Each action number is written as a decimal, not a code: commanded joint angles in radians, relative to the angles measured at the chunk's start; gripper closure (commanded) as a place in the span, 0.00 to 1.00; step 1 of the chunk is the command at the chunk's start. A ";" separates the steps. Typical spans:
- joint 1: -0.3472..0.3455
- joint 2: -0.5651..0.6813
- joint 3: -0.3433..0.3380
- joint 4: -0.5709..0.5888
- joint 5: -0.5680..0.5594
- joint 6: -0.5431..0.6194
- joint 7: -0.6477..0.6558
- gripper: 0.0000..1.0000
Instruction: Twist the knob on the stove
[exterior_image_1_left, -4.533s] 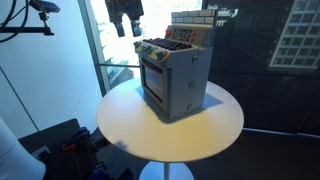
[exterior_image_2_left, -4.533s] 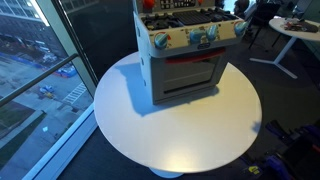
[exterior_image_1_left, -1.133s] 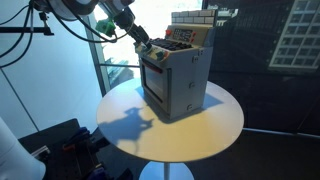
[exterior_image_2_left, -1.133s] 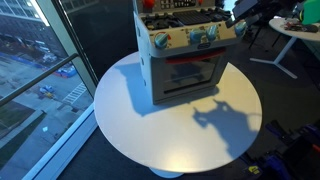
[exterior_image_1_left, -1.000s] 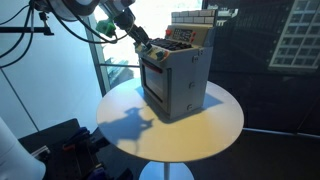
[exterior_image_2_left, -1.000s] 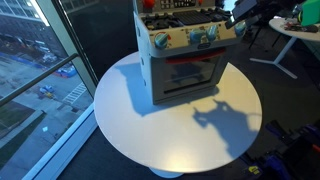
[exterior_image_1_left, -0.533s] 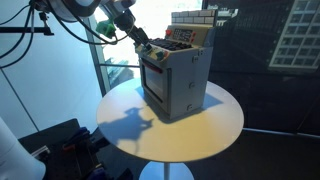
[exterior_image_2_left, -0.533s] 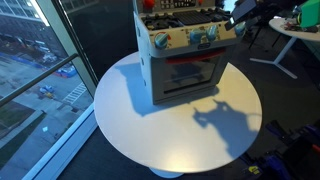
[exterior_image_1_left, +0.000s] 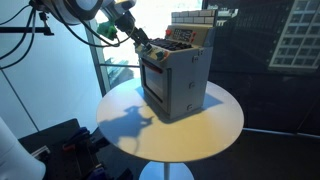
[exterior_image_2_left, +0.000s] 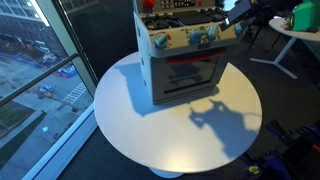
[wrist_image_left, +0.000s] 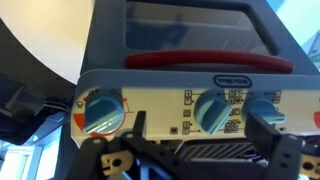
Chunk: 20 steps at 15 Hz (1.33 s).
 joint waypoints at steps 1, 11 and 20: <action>-0.019 0.034 0.022 0.028 -0.010 0.033 0.022 0.00; -0.028 0.107 0.042 0.082 0.007 0.055 0.047 0.00; -0.023 0.119 0.051 0.096 0.007 0.055 0.096 0.12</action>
